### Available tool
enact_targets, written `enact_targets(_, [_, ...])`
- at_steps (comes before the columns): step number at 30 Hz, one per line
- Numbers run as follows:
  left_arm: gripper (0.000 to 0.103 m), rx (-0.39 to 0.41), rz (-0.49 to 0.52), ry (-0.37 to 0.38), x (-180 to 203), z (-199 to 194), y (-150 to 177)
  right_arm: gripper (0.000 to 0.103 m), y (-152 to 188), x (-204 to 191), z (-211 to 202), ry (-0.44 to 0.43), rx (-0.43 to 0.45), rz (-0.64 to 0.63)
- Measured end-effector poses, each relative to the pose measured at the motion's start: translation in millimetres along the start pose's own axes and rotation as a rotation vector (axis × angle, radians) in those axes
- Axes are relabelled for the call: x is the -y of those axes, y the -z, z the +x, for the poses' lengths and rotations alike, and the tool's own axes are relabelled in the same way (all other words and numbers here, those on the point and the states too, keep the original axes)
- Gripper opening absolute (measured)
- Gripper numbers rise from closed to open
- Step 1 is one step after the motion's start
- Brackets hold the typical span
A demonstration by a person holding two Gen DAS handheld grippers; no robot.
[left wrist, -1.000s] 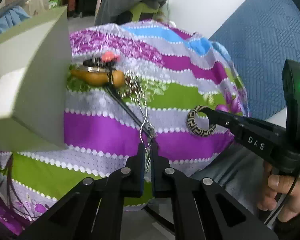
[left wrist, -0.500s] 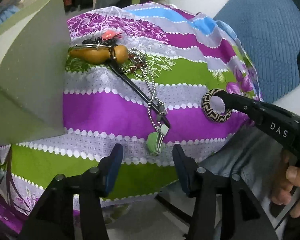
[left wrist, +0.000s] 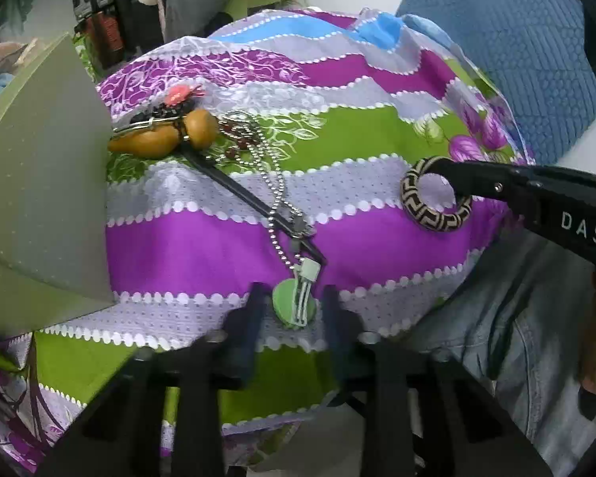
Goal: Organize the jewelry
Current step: 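Lift the green pendant's chain free with the left gripper while the right gripper holds the bangle, then carry the pendant and bangle into the white box and open both grippers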
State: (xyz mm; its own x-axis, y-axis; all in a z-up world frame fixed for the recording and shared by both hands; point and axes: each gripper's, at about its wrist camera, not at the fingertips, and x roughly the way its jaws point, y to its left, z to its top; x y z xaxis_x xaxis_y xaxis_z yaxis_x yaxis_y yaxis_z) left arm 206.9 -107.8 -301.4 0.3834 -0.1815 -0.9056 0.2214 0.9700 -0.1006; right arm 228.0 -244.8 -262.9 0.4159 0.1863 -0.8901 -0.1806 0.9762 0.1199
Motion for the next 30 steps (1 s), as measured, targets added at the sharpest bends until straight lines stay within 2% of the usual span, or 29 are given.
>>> enact_targets(5, [0.018,0.008,-0.005,0.021,1,-3,-1,0.006,0,3,-1,0.000,-0.011,0.014])
enact_targets(12, [0.018,0.037,-0.047,0.080,-4,-30,-11,0.006,-5,2,-13,0.001,-0.022,0.031])
enact_targets(20, [0.018,0.112,-0.131,0.120,-23,-102,-34,0.006,-34,-5,-59,-0.001,0.035,0.038])
enact_targets(30, [0.019,0.250,-0.228,0.071,-74,-205,-66,0.006,-92,-49,-133,-0.025,0.188,-0.018])
